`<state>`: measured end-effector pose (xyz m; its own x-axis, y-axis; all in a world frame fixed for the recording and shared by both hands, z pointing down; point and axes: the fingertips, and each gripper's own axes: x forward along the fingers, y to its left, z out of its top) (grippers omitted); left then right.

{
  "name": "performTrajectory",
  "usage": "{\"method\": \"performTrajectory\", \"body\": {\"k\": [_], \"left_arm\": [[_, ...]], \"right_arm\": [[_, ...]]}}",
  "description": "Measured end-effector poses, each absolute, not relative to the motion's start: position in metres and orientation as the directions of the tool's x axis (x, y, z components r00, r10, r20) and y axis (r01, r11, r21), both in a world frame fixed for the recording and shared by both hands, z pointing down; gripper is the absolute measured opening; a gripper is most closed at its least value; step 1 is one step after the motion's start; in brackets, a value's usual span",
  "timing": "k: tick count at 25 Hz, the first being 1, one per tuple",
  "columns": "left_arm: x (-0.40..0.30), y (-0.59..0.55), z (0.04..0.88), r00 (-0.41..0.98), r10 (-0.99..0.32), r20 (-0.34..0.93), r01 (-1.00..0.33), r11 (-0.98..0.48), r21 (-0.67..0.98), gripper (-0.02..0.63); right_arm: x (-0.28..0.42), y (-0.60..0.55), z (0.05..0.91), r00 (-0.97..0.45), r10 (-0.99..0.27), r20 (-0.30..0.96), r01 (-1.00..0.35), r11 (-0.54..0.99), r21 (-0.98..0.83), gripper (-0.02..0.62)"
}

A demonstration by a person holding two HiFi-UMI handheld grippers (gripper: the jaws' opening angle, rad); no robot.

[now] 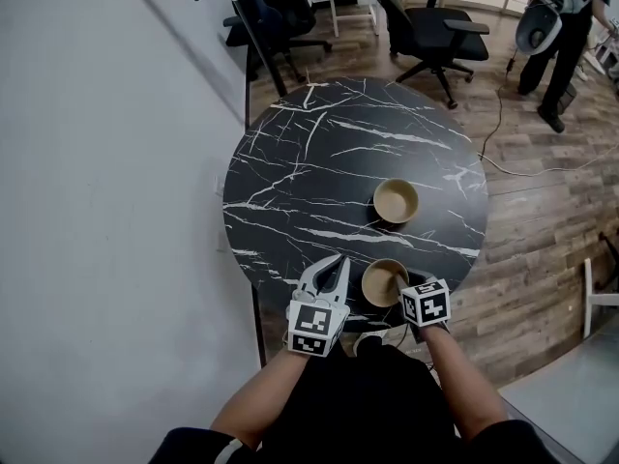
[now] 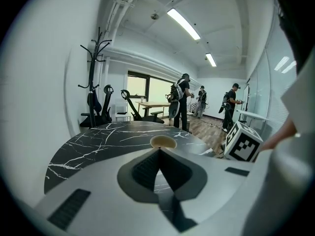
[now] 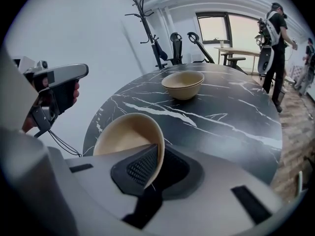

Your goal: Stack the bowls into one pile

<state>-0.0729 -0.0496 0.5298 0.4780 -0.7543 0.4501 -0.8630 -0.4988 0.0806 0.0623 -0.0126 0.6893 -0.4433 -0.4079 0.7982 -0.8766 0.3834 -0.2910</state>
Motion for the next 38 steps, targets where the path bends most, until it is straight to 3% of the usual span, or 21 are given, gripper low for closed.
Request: {"method": "performTrajectory", "body": {"k": [14, 38], "left_arm": [[-0.075, -0.045, 0.538, 0.483, -0.740, 0.467, -0.860, -0.501, 0.095, 0.014], [-0.089, -0.056, 0.553, 0.452, -0.741, 0.496, -0.881, -0.457, 0.121, 0.014]], "right_arm": [[0.073, -0.016, 0.678, -0.401, -0.425, 0.812, -0.891, 0.385, -0.239, 0.020], [0.083, -0.081, 0.623, -0.389, -0.562, 0.730, -0.908, 0.368, -0.200, 0.021]]}}
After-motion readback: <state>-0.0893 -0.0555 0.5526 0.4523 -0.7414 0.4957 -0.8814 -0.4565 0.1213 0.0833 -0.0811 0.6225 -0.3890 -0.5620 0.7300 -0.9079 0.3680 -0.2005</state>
